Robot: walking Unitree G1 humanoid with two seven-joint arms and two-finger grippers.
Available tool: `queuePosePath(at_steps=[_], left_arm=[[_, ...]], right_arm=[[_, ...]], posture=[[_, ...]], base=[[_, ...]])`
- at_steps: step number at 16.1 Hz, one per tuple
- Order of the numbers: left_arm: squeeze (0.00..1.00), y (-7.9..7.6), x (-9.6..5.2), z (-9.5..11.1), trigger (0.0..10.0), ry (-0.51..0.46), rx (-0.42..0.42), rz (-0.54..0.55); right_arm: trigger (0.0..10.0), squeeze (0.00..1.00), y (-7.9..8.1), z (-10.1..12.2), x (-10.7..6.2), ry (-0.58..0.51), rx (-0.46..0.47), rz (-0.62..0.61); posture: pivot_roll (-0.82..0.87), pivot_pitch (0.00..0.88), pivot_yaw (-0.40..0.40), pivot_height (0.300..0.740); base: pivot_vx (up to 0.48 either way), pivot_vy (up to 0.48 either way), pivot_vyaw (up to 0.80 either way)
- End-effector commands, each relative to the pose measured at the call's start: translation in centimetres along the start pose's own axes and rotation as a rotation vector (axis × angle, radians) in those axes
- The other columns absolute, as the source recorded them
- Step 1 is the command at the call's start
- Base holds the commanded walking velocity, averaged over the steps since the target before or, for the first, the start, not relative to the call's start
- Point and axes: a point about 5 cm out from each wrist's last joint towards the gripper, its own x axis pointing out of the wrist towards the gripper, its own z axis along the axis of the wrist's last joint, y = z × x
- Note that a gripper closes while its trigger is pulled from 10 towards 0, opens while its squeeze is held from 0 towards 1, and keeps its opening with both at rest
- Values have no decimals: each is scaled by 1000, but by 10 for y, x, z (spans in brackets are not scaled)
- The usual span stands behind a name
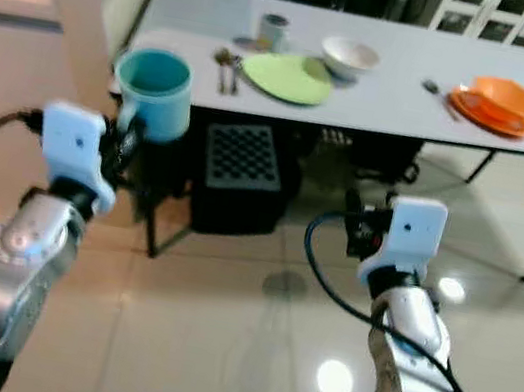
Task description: Setting the table
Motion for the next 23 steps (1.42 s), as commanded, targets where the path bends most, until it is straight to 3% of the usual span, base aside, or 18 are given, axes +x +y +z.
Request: queuePosePath(at_steps=[1,4,8,11,14,18,21,23], left_arm=[[0,4,1,-3,10000,8,6,9],[0,-3,-3,-5,10000,13,13,-7],[0,0,1,-5,10000,14,21,-11],[0,-1,-4,-7,10000,21,29,-19],[0,-1,4,-5,10000,13,30,-29],[0,-1,-1,-8,10000,25,33,-35],[0,2,5,-8,10000,49,-19,14],[0,0,5,-3,10000,23,-2,11]], right_arm=[[10000,0,1,5,0,-20,-4,3],[10000,0,-7,2,0,-12,-18,-13],[10000,0,-1,7,-2,-51,46,10],[10000,0,2,2,-3,-41,57,2],[10000,0,6,5,-3,-47,41,7],[10000,0,5,-1,-3,-31,42,-19],[10000,0,6,2,-5,-27,35,-16],[10000,0,0,2,-3,-20,34,-32]], posture=[[-11,30,-18,740],[5,23,-22,740],[3,33,-15,740],[8,28,-9,740],[-1,40,-1,740],[8,39,4,740],[-11,47,9,740],[8,46,3,740]], base=[[0,-461,0],[0,-460,0],[0,-459,0],[0,-459,0],[0,-450,0],[0,-433,0],[0,-111,0],[0,0,0]])
